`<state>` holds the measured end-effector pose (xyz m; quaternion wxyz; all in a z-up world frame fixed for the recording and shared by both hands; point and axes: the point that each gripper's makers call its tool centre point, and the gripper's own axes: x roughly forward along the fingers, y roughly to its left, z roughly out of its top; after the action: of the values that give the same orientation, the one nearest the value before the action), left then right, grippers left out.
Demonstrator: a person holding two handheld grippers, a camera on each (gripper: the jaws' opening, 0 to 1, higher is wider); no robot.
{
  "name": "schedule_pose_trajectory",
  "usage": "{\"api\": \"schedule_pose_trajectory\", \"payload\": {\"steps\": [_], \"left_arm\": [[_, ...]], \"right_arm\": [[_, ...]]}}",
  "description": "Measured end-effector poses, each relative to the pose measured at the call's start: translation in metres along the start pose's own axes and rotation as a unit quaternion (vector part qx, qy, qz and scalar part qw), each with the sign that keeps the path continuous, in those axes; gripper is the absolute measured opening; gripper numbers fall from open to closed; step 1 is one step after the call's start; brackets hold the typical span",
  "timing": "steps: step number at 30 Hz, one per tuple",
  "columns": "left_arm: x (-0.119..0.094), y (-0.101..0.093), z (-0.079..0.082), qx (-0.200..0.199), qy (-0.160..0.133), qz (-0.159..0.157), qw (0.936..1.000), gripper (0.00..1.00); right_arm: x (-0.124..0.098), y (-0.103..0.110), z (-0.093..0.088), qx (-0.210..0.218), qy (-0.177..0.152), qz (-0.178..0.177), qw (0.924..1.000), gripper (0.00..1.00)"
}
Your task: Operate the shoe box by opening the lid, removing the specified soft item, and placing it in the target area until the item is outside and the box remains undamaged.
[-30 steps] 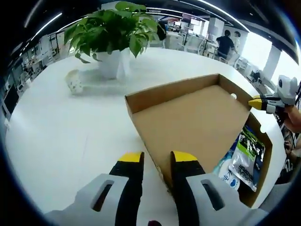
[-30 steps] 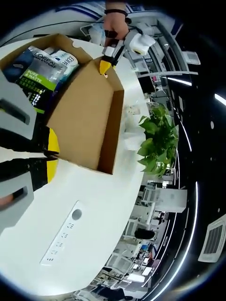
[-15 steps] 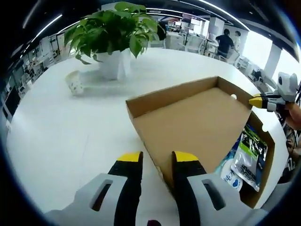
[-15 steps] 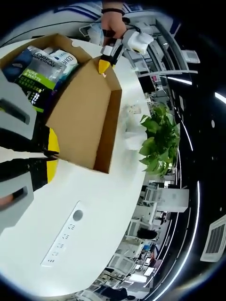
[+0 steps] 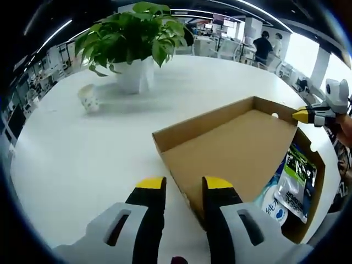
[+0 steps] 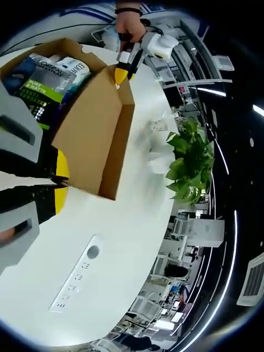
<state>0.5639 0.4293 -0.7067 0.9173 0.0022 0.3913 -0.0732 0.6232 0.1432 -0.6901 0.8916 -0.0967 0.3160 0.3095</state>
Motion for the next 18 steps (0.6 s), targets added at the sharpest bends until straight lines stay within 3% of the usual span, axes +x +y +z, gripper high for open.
{"api": "schedule_pose_trajectory", "payload": {"steps": [18], "left_arm": [[-0.0002, -0.0018, -0.0026, 0.007, 0.006, -0.002, 1.0000, 0.26]], "right_arm": [[0.0040, -0.0017, -0.0007, 0.003, 0.008, -0.002, 1.0000, 0.00]]}}
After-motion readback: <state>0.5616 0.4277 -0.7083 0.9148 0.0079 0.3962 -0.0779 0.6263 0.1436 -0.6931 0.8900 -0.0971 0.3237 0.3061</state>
